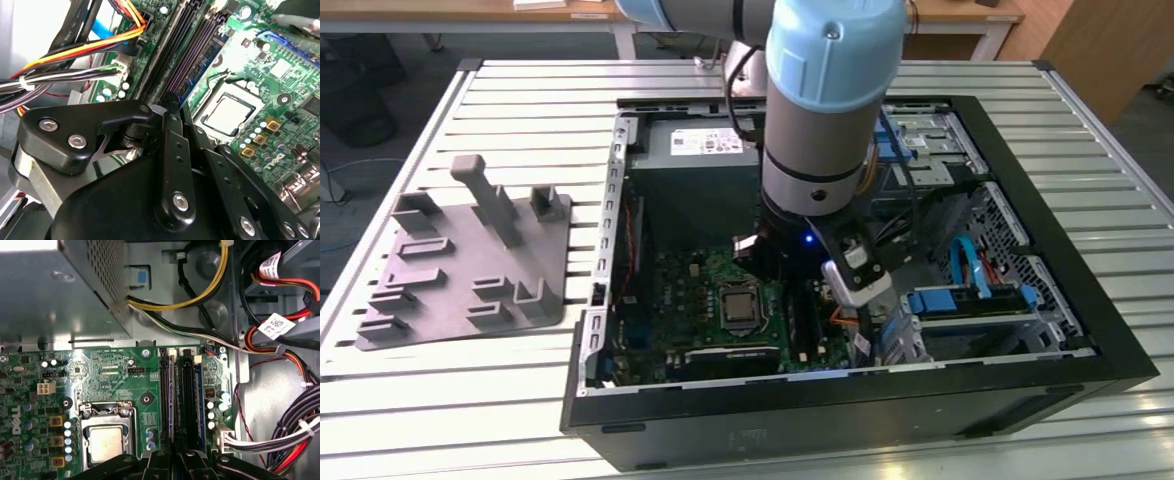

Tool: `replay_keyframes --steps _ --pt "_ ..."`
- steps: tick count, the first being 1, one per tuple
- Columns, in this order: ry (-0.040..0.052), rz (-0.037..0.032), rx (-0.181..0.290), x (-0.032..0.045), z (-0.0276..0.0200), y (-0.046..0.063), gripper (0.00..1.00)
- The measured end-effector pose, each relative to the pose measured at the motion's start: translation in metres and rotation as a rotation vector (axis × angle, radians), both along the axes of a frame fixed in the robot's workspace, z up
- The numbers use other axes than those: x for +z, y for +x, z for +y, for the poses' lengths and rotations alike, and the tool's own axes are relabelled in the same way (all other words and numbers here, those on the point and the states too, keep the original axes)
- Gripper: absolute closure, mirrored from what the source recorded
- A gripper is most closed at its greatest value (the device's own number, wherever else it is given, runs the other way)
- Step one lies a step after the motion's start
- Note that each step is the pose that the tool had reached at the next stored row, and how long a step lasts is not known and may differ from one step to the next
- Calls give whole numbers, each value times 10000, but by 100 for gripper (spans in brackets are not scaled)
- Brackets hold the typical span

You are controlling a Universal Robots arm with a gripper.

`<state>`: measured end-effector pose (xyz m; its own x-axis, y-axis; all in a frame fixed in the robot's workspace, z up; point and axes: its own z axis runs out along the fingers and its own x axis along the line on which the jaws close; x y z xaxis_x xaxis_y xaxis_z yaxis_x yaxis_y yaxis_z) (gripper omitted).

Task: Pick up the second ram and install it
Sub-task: 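Insert the second ram into the second slot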

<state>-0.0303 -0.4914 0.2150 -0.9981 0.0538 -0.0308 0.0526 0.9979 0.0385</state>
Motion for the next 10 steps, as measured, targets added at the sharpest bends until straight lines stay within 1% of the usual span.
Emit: replay_keyframes --steps 3,6,8,10 --pt "1 -12 3 30 0 -3 86" --pt "-5 -14 1 33 -8 -4 86" --pt "-13 -13 3 34 -43 -3 86" --pt "-16 -12 2 34 -112 -3 86"
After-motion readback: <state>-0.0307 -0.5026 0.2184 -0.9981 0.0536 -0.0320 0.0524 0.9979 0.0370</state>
